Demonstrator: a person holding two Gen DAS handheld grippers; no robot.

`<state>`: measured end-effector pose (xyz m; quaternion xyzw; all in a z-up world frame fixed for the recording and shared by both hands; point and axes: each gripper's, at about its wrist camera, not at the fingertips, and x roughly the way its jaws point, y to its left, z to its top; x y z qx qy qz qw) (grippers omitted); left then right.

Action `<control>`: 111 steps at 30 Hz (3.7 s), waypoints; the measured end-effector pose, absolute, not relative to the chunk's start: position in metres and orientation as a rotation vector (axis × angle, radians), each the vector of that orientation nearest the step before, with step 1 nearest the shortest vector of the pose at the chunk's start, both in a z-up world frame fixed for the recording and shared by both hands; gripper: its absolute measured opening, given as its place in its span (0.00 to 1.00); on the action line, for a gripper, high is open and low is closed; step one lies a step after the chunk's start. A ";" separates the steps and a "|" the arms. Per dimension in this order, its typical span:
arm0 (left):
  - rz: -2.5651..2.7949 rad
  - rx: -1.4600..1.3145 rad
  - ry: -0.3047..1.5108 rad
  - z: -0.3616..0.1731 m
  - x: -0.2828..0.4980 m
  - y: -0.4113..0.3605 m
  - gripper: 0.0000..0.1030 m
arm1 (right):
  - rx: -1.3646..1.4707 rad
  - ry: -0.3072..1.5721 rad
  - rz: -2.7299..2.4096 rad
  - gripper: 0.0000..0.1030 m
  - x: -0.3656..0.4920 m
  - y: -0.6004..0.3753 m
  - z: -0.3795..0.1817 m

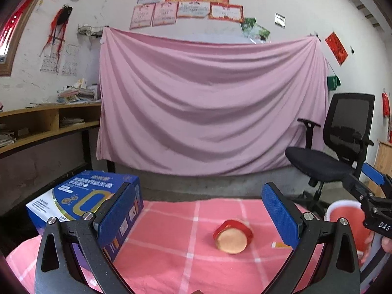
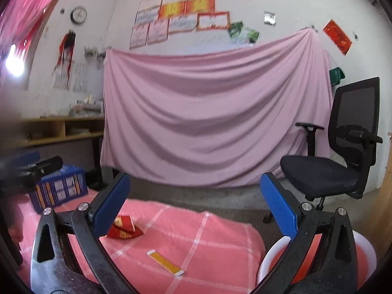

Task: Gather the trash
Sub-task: 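Lower the left gripper toward the red paper cup while the right gripper approaches the yellow strip, then grasp the red paper cup with the left gripper while the right gripper grasps the yellow strip, then lift and carry the red cup and yellow strip over the orange bucket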

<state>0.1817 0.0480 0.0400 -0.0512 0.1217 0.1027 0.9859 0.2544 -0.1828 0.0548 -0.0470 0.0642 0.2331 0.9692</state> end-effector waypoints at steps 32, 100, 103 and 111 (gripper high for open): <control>-0.085 -0.051 0.836 -0.021 0.296 0.029 0.96 | -0.297 0.954 0.666 0.68 0.341 -0.133 -0.051; -0.187 -0.063 0.131 0.079 0.214 -0.114 0.61 | 0.102 -0.006 0.338 0.23 0.229 -0.305 0.086; -0.216 -0.060 0.131 0.080 0.217 -0.128 0.61 | 0.108 0.003 0.302 0.23 0.228 -0.318 0.085; -0.294 -0.052 0.173 0.072 0.230 -0.166 0.61 | 0.089 0.057 0.243 0.23 0.221 -0.348 0.067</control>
